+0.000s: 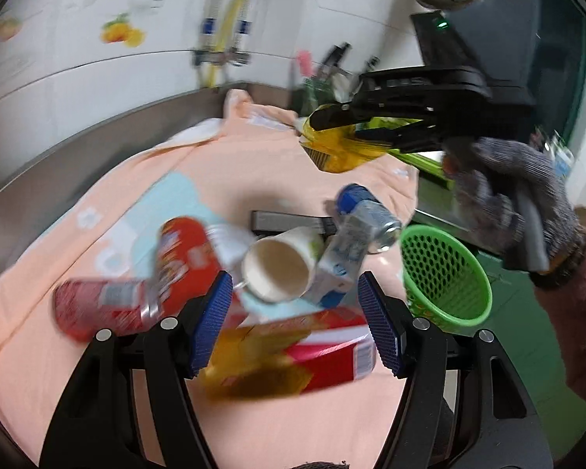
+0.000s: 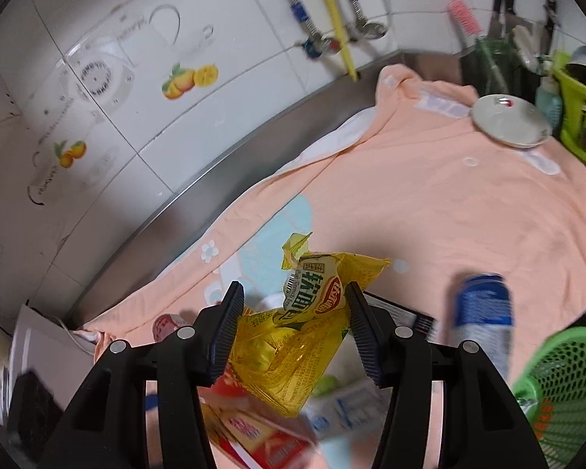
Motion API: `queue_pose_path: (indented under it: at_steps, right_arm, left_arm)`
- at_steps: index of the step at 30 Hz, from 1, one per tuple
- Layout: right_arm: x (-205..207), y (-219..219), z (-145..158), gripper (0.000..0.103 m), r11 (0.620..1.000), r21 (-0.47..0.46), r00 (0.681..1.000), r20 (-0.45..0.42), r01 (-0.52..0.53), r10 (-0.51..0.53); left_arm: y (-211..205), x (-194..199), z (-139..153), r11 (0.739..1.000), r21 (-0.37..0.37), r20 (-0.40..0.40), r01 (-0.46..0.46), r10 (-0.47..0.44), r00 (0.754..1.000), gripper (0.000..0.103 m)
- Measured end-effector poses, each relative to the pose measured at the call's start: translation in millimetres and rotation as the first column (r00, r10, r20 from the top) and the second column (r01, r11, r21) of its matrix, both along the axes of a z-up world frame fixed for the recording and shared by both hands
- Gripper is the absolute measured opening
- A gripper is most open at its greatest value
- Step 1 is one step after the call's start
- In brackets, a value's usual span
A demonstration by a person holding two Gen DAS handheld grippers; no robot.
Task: Collect trash
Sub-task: 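Carry the yellow bag over the green basket with the right tool while the left approaches the white paper cup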
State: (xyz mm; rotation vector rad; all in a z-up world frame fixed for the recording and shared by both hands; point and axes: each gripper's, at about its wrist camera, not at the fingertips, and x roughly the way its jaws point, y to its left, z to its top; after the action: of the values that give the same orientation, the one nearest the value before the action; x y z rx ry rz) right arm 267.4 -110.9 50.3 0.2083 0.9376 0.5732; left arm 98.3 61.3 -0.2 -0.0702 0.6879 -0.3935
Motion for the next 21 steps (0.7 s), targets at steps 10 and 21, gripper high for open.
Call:
queue_pose_path:
  at_steps: [10, 21]
  right_arm:
    - [-40.3, -86.5, 0.9, 0.052, 0.998, 0.014, 0.998, 0.021, 0.059, -0.060]
    - [-50.3, -130.7, -21.3, 0.052, 0.996, 0.037, 0.996, -0.005, 0.087, -0.086]
  left_arm:
    - [-35.5, 54.9, -13.3, 0.997, 0.075, -0.068, 0.031, -0.026, 0.997, 0.063]
    - [-31.8, 101.5, -37.9, 0.992, 0.096, -0.235, 0.084, -0.059, 0.970, 0.068]
